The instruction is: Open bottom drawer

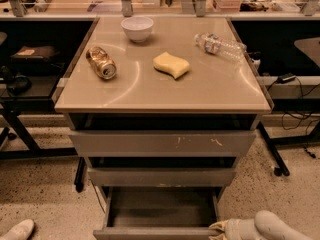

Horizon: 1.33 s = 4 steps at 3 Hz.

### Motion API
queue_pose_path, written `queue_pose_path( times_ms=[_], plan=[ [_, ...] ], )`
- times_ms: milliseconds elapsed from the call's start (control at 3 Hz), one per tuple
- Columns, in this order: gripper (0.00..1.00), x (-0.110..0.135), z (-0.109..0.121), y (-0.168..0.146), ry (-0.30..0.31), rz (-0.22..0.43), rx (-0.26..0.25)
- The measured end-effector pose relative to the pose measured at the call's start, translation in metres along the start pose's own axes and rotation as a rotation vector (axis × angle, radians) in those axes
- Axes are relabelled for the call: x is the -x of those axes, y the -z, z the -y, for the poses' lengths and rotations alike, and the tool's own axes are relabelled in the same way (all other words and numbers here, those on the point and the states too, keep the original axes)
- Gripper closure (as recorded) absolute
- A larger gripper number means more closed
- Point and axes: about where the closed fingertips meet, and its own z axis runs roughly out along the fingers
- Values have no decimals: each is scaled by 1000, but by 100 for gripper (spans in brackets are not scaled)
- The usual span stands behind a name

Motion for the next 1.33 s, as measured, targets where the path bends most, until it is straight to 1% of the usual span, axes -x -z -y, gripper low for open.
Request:
queue_pose_path(
  times_ms=[667,1000,1333],
  plan=[
    [10,0,0,0,0,0,0],
    [0,0,0,0,0,0,0],
    [0,0,0,0,0,0,0]
  ],
)
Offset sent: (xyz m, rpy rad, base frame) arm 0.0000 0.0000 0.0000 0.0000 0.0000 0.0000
